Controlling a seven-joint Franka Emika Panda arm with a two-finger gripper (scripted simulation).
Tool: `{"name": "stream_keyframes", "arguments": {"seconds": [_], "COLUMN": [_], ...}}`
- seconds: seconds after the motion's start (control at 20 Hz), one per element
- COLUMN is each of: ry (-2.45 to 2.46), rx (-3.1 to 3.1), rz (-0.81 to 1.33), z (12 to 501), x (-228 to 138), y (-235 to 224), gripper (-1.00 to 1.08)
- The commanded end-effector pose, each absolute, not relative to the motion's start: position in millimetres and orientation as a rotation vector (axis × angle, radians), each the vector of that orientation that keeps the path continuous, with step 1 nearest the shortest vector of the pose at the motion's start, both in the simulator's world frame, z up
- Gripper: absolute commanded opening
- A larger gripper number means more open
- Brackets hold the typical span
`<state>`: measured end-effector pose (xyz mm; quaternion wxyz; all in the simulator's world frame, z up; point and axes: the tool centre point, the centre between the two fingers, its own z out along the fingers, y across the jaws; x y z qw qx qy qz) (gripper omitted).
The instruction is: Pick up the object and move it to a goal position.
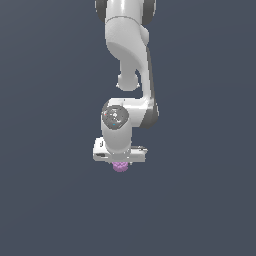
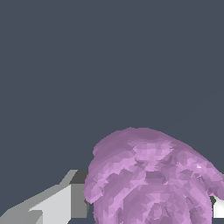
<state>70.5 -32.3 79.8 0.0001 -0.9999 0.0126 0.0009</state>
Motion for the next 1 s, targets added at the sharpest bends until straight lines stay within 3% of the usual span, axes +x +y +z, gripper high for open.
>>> {"name": "stream_keyframes", "arguments": {"seconds": [0.0, 0.95], "ry": [0.04, 0.041], "rx": [-3.141, -3.141], "rz": [0.0, 0.0], "z": [101, 295], "x": [72, 83], "y": [-42, -136], "gripper": [-1.0, -1.0]}}
